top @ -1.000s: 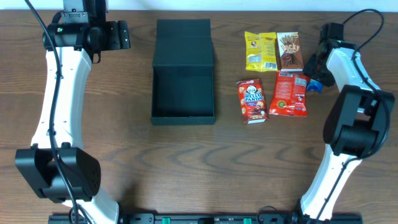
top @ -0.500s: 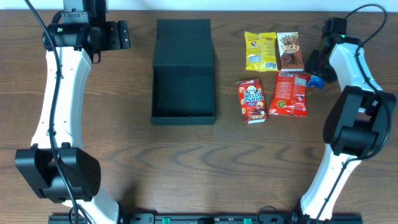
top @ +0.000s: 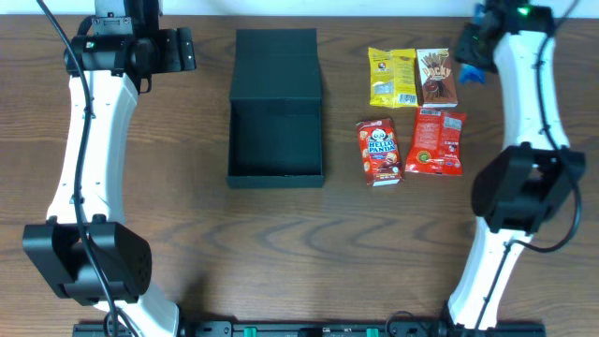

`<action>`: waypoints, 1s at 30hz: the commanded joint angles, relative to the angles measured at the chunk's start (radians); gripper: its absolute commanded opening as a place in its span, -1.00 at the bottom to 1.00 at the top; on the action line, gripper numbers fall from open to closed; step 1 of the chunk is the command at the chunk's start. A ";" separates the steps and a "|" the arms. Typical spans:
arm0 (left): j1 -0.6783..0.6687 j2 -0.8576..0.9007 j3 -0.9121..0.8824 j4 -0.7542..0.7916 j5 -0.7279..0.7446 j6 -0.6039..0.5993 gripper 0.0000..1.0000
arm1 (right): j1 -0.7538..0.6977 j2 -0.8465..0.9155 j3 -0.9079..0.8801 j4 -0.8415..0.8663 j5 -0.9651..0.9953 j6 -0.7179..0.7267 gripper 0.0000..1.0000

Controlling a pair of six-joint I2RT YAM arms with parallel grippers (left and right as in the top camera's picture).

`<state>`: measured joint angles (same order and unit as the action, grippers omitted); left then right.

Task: Pack container
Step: 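Carry the Oreo pack into the black box and release it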

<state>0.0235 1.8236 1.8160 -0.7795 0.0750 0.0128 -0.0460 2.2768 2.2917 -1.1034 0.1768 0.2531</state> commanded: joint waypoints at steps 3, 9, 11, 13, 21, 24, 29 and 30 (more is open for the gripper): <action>0.010 0.004 -0.001 0.008 -0.063 0.067 0.90 | 0.164 -0.001 0.103 -0.045 -0.037 -0.200 -0.41; 0.065 0.004 -0.001 0.006 -0.084 0.074 0.90 | 0.355 -0.001 0.109 -0.116 -0.167 -0.478 -0.40; 0.089 0.004 -0.001 0.007 -0.085 0.074 0.90 | 0.410 -0.001 0.109 -0.150 -0.195 -0.565 -0.38; 0.114 0.004 -0.001 0.006 -0.081 0.074 0.91 | 0.457 -0.001 0.108 -0.183 -0.226 -0.620 -0.37; 0.199 0.004 -0.001 0.007 0.008 0.074 0.90 | 0.558 -0.001 0.083 -0.249 -0.459 -0.734 -0.38; 0.209 0.004 -0.001 0.008 0.012 0.079 0.91 | 0.574 -0.001 0.054 -0.260 -0.496 -0.761 -0.41; 0.213 0.004 -0.001 0.010 0.012 0.097 0.91 | 0.588 -0.001 -0.025 -0.248 -0.571 -0.794 -0.46; 0.213 0.004 -0.001 0.010 0.012 0.097 0.90 | 0.591 -0.001 -0.044 -0.241 -0.570 -0.794 -0.47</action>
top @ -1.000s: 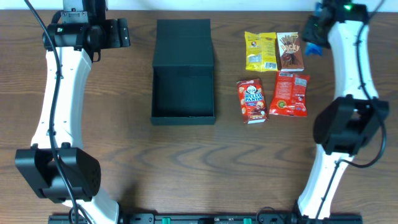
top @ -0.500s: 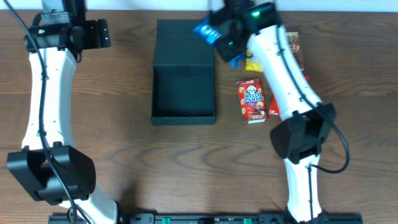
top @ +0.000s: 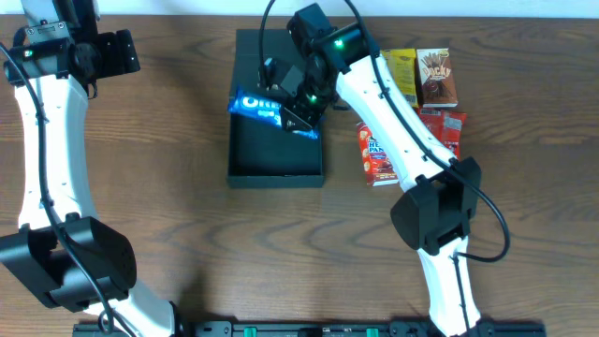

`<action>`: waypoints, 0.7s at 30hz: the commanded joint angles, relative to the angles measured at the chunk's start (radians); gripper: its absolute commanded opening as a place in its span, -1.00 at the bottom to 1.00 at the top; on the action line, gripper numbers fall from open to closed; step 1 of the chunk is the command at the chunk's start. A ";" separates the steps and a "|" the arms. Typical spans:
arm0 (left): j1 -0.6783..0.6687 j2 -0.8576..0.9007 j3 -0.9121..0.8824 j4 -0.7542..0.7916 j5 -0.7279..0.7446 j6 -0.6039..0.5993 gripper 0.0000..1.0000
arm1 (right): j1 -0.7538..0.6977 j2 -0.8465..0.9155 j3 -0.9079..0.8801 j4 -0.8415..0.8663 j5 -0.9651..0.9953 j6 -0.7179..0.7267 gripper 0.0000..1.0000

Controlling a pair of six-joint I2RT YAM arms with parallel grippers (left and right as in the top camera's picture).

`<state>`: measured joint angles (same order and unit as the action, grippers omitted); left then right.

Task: Pack container
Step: 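Carry the Oreo pack into the black box and release it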

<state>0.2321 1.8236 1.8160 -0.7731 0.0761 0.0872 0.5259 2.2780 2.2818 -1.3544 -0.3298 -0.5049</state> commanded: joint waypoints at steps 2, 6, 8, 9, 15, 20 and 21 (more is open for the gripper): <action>0.004 0.004 -0.001 0.004 0.011 0.023 0.91 | 0.024 -0.002 -0.067 0.013 -0.064 -0.056 -0.47; 0.004 0.004 -0.001 0.009 0.011 0.034 0.90 | 0.034 -0.002 -0.135 0.039 -0.068 -0.071 -0.48; 0.004 0.004 -0.001 0.011 0.011 0.041 0.90 | 0.039 -0.002 -0.157 0.048 -0.089 -0.080 -0.47; 0.004 0.004 -0.001 0.012 0.011 0.041 0.90 | 0.042 -0.002 -0.166 0.055 -0.097 -0.080 -0.48; 0.004 0.004 -0.001 0.015 0.010 0.048 0.90 | 0.045 -0.002 -0.219 0.098 -0.092 -0.100 -0.46; 0.004 0.004 -0.001 0.015 0.011 0.048 0.90 | 0.045 -0.002 -0.281 0.136 -0.036 -0.103 -0.47; 0.004 0.004 -0.001 0.015 0.011 0.048 0.90 | 0.045 -0.002 -0.289 0.135 -0.026 -0.103 -0.46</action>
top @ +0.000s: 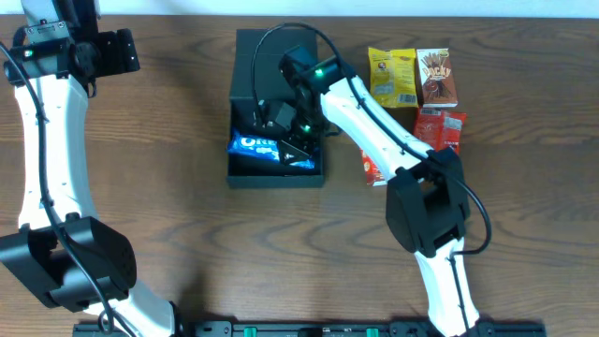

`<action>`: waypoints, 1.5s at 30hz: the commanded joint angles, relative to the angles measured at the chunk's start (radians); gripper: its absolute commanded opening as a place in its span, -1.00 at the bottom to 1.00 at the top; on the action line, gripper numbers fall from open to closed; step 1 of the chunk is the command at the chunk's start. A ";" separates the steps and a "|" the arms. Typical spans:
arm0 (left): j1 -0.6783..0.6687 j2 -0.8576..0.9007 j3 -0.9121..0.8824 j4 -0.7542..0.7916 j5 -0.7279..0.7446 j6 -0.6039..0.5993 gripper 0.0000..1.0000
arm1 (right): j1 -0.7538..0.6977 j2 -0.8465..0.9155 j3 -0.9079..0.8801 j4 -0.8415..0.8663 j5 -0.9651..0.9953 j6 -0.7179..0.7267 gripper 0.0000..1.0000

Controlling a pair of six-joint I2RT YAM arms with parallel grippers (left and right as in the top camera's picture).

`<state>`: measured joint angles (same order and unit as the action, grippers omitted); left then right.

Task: Pack container
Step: 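Carry the Oreo pack into the black box and release it, then move the right gripper back to the yellow candy bag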

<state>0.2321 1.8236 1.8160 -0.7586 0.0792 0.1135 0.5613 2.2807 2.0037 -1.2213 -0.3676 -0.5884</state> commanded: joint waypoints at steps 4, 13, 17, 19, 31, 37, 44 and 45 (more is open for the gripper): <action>0.004 0.004 -0.001 0.001 0.008 0.021 0.91 | 0.009 -0.004 -0.017 0.002 0.013 -0.029 -0.46; 0.004 0.004 -0.001 0.001 0.008 0.021 0.91 | 0.009 -0.004 -0.017 0.008 0.013 -0.037 0.23; 0.004 0.004 -0.001 0.001 0.008 0.021 0.90 | 0.008 -0.004 -0.017 0.011 0.013 -0.037 0.25; 0.004 0.004 -0.001 0.001 0.008 0.021 0.90 | 0.009 -0.004 -0.017 0.024 0.013 -0.037 0.26; 0.004 0.004 -0.001 0.000 0.030 0.013 0.91 | 0.047 0.024 -0.017 0.388 -0.003 0.247 -0.97; 0.004 0.004 -0.001 -0.007 0.030 0.014 0.90 | 0.094 0.105 -0.017 0.401 -0.003 0.330 -0.97; 0.004 0.004 -0.001 -0.003 0.029 0.014 0.90 | 0.106 0.154 -0.017 0.372 0.001 0.357 -0.97; 0.004 0.004 -0.001 -0.003 0.029 0.017 0.90 | 0.106 0.155 -0.017 0.364 0.001 0.356 -0.97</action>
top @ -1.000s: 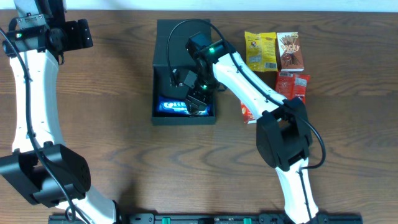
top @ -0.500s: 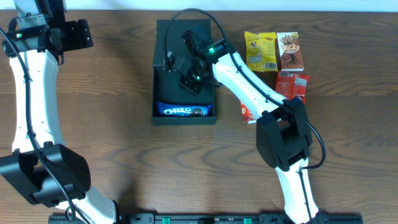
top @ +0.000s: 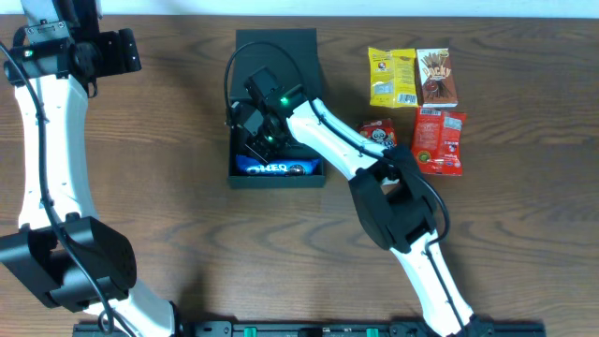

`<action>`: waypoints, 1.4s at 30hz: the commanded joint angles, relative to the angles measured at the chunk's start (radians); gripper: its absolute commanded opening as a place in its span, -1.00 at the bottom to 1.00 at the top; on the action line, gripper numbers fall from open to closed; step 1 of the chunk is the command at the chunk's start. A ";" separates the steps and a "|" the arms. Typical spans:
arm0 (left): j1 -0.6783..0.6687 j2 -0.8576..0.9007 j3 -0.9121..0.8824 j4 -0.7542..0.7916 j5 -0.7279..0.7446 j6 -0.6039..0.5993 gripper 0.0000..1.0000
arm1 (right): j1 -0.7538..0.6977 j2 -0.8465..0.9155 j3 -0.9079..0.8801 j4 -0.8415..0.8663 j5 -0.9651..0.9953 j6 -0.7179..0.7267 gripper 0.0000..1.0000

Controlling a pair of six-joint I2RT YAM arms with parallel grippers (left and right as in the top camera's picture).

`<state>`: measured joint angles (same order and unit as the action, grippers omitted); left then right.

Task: Pack container
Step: 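Move the right gripper back to the yellow candy bag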

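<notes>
The black box (top: 241, 178) lies open at mid-table, its lid (top: 276, 51) folded back on the far side. A blue Oreo pack (top: 273, 168) lies flat inside, along the near wall. My right gripper (top: 253, 139) reaches into the box just above the pack, and its fingers look apart from it. To the right wait a yellow snack pack (top: 392, 77), a Pocky box (top: 436, 77), a red pack (top: 436, 142) and a Hello Panda box (top: 378, 131), half hidden by my right arm. My left gripper (top: 129, 51) hovers far left, holding nothing.
My right arm (top: 337, 140) stretches from the near right across the Hello Panda box into the container. My left arm (top: 51, 140) runs down the left side of the wooden table (top: 187, 243).
The Oreo pack has gone from tilted in my right gripper over the box's middle to lying flat at the near wall. The right gripper has shifted left and let it go.
At first the box was empty and my right gripper held the Oreo pack at the far right corner. Then it held the pack over the box, then lower inside it. Now the pack rests in the box. My left gripper shifted left early, then stayed.
</notes>
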<state>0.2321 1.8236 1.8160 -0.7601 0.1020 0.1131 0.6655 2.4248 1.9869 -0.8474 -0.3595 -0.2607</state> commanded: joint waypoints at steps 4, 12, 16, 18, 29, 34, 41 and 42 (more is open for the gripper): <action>0.004 0.004 -0.001 0.003 0.006 0.022 0.90 | 0.002 0.010 0.000 -0.078 -0.011 0.027 -0.97; 0.004 0.004 -0.001 0.026 0.006 0.022 0.91 | 0.002 0.010 0.017 -0.136 -0.011 0.017 -0.97; 0.004 0.007 -0.001 0.026 0.026 0.021 0.90 | -0.007 0.008 0.098 -0.142 -0.011 0.021 -0.97; 0.003 0.014 -0.001 0.025 0.078 0.022 0.90 | -0.017 0.008 0.160 -0.160 -0.010 0.021 -0.97; -0.095 0.256 -0.001 -0.096 0.344 0.019 0.90 | -0.259 0.007 0.438 -0.417 0.071 0.070 -0.98; -0.164 0.306 -0.001 -0.084 0.332 0.018 0.90 | -0.431 0.009 0.438 -0.346 0.077 0.182 -0.97; -0.200 0.314 -0.001 -0.042 0.333 0.018 0.90 | -0.576 0.051 0.430 -0.143 0.206 0.354 0.03; -0.200 0.314 -0.001 -0.042 0.333 0.018 0.90 | -0.578 0.066 0.431 -0.140 0.212 0.354 0.23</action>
<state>0.0315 2.1342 1.8145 -0.8032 0.4236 0.1135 0.0750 2.4432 2.4149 -0.9913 -0.1776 0.0463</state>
